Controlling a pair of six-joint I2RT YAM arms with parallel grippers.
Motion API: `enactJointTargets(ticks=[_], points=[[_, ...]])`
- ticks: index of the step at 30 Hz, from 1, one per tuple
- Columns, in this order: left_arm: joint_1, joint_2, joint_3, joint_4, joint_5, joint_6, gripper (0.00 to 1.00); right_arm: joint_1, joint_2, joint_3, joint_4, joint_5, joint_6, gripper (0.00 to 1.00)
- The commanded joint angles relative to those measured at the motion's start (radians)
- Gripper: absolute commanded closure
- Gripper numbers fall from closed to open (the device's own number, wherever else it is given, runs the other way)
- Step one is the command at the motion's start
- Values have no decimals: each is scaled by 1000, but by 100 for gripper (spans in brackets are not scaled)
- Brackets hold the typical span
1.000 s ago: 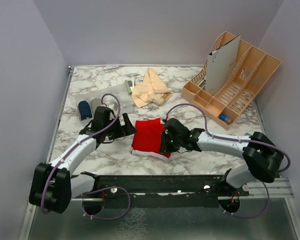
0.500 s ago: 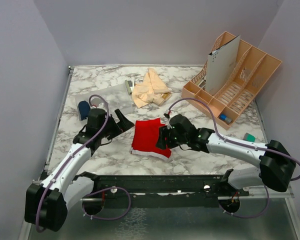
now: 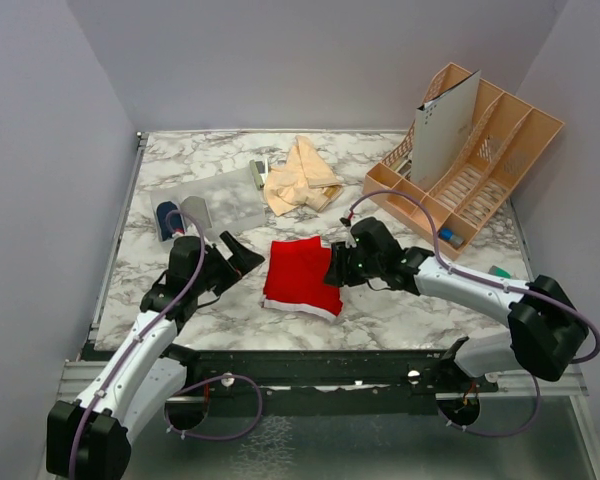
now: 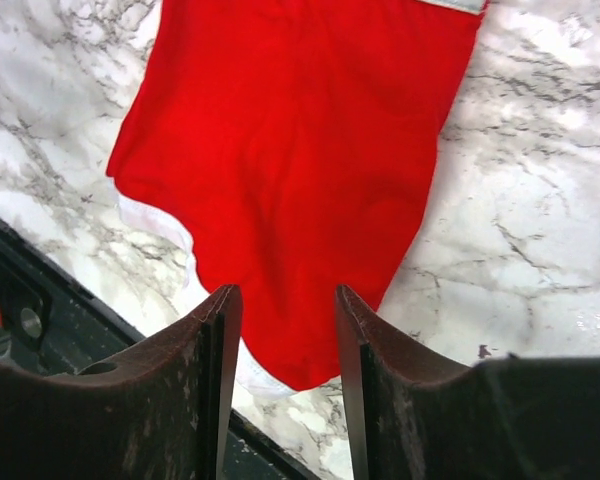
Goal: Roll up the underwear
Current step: Fold the underwear at the center of the board.
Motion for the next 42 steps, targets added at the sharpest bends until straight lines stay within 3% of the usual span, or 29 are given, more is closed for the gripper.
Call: enactJointTargets(ticks=[1, 8, 21, 24, 28, 30, 35, 42], points=[[5, 22, 16, 12, 48, 83, 1, 3, 18, -23, 60, -80, 25, 56], [1, 137, 79, -84, 66, 268, 1, 3, 55, -42, 114, -105, 130, 59], [-17, 175, 58, -31, 123, 273, 1, 3, 60, -74, 83, -17, 214, 62], [-37, 210, 59, -24, 135, 276, 2, 3, 76, -80, 67, -57, 205, 65], [-85, 240, 56, -11, 94, 272, 3, 4, 75, -177, 168, -204, 173, 65], [-115, 266, 50, 7, 69, 261, 4, 4, 106, -178, 128, -208, 155, 66], [-230, 335, 67, 21, -14, 240, 8, 4, 124, -168, -57, -30, 134, 68], [-281, 315, 45, 21, -51, 219, 8, 4, -12, -233, -215, 68, 221, 68]])
